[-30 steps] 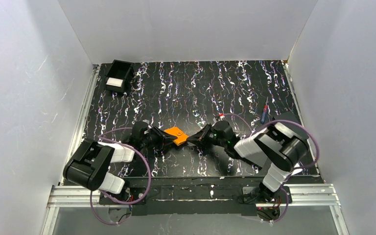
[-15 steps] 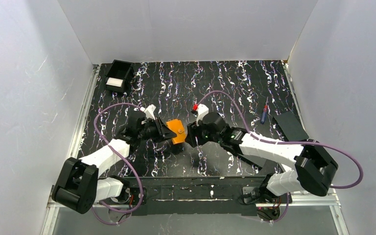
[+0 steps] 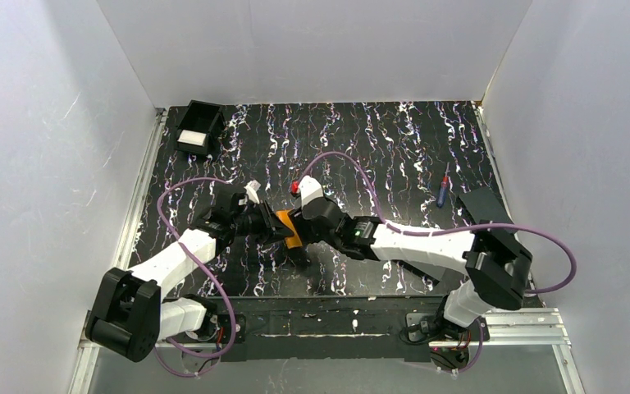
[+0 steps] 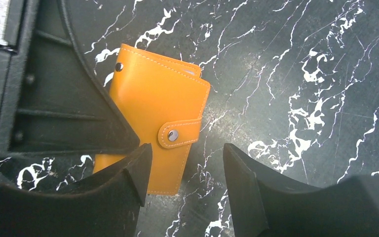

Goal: Put the credit cards into the card holder
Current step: Open the card holder.

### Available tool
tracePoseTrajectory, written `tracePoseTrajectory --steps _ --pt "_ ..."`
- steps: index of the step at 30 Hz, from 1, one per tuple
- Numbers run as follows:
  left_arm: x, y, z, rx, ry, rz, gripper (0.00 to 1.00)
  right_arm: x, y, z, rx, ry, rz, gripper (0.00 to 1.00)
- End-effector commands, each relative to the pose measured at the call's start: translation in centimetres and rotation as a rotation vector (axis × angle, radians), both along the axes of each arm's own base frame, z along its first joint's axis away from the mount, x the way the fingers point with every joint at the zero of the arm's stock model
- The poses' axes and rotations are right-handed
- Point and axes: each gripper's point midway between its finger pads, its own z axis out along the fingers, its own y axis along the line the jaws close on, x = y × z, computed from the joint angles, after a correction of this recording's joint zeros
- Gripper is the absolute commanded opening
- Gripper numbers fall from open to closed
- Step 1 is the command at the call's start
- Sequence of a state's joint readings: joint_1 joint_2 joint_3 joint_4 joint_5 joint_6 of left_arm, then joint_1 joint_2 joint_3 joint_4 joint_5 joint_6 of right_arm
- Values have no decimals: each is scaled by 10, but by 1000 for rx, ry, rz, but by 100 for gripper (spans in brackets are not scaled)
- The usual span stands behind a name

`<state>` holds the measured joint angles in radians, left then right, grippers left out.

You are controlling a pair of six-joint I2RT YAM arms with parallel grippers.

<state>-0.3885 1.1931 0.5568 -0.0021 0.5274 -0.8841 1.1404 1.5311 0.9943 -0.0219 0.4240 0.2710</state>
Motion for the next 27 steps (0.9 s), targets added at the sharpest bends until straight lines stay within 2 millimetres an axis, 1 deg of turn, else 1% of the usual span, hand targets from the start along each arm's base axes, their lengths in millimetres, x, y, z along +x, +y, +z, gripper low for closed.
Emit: tracePoseTrajectory --steps 1,2,4,7,9,11,13,15,19,21,23,26,27 --pt "1 -8 23 -49 -11 -15 0 11 21 14 53 -48 -27 62" --pt "1 -8 23 -52 -9 -16 0 13 21 12 44 -46 -38 60" --pt "0 -8 24 -58 -9 -15 0 16 19 1 7 -40 -69 55" --pt "-1 -8 26 -67 -12 -11 0 17 17 -8 -10 -36 -85 53" --pt "-1 -9 26 -70 -6 -8 0 19 14 -12 -23 -37 -106 50" --pt "-2 -10 26 -76 8 -8 0 25 9 -14 -35 -55 -156 47" --pt "-1 -10 26 -79 18 -7 0 28 -5 -21 -102 -63 -205 43" --pt "-2 -11 25 -79 25 -6 0 31 -14 -23 -142 -79 -241 40" --pt "-3 -11 23 -74 39 -8 0 37 -32 -27 -225 -106 -314 38" --pt "-3 -9 22 -65 43 -6 0 36 -38 -26 -241 -109 -320 38" --pt "-3 -9 20 -53 48 -8 0 32 -36 -22 -205 -99 -294 37" --pt "-4 -8 16 -41 60 -9 0 17 -18 -8 -100 -71 -148 40" --pt "-4 -8 16 -40 64 -12 0 10 -10 2 -41 -63 -96 41"
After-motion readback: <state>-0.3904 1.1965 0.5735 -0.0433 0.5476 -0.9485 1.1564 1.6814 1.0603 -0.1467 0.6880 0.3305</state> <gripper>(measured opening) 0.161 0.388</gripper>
